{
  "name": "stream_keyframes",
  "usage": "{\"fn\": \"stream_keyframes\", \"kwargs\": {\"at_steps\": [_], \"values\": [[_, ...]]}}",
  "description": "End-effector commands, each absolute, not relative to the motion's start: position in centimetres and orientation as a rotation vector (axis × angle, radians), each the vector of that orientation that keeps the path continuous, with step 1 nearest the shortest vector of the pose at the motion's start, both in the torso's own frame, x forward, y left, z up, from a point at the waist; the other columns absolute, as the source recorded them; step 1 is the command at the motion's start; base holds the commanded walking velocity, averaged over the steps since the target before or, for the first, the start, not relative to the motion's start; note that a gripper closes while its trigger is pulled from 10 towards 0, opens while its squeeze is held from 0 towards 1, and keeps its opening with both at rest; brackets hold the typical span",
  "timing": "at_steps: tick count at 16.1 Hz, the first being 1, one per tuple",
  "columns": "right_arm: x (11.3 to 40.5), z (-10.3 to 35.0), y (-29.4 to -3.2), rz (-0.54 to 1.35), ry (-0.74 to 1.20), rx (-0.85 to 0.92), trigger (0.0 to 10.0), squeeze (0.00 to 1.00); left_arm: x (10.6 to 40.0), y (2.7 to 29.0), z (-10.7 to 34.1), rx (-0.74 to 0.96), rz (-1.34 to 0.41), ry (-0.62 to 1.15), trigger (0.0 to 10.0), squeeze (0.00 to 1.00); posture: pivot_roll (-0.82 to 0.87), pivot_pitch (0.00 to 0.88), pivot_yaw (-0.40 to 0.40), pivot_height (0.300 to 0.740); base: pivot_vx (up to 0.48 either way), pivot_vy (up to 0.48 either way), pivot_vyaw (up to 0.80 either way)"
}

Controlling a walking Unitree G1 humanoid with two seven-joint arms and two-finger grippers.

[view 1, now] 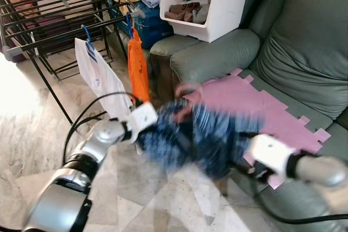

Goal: Hang hanger

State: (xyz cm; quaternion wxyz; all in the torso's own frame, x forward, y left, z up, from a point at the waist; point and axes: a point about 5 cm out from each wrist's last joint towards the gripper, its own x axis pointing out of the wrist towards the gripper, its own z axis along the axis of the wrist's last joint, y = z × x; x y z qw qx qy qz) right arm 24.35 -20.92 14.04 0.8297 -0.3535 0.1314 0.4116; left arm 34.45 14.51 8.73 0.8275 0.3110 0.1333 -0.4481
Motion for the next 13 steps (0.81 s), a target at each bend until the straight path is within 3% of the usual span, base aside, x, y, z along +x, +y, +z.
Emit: {"fn": "stream_keyframes", "kwargs": {"at_steps": [1, 6, 8, 9, 12, 13], "values": [[24.5, 15.5, -20.6, 0.906, 0.23, -0.75, 10.0, 1.0, 34.5, 14.5, 9.1, 0.711, -0.977, 0.253, 10.0, 0.0, -0.14, 0.021, 0.075, 0.74, 0.0, 0.0, 0.0], [25.2, 16.6, -22.2, 0.894, 0.206, -0.777, 10.0, 1.0, 34.3, 12.7, 10.6, 0.78, -1.08, 0.06, 10.0, 0.0, -0.14, 0.015, 0.077, 0.74, 0.0, 0.0, 0.0], [24.7, 16.8, -22.0, 0.944, 0.204, -0.76, 10.0, 0.23, 33.9, 12.1, 10.8, 0.798, -1.131, 0.0, 10.0, 0.0, -0.15, 0.013, 0.077, 0.74, 0.0, 0.0, 0.0], [24.6, 16.6, -22.2, 0.95, 0.218, -0.756, 10.0, 0.0, 33.8, 11.8, 10.7, 0.802, -1.146, -0.004, 10.0, 0.0, -0.15, 0.012, 0.077, 0.74, 0.0, 0.0, 0.0], [24.4, 15.7, -22.4, 0.958, 0.243, -0.615, 10.0, 0.0, 33.4, 11.0, 10.4, 0.816, -1.18, -0.028, 10.0, 0.0, -0.16, 0.011, 0.072, 0.74, 0.0, 0.0, 0.0], [24.2, 15.3, -22.3, 0.981, 0.262, -0.566, 9.5, 0.0, 33.3, 10.8, 10.4, 0.817, -1.181, -0.041, 10.0, 0.0, -0.15, 0.011, 0.07, 0.74, 0.0, 0.0, 0.0]]}}
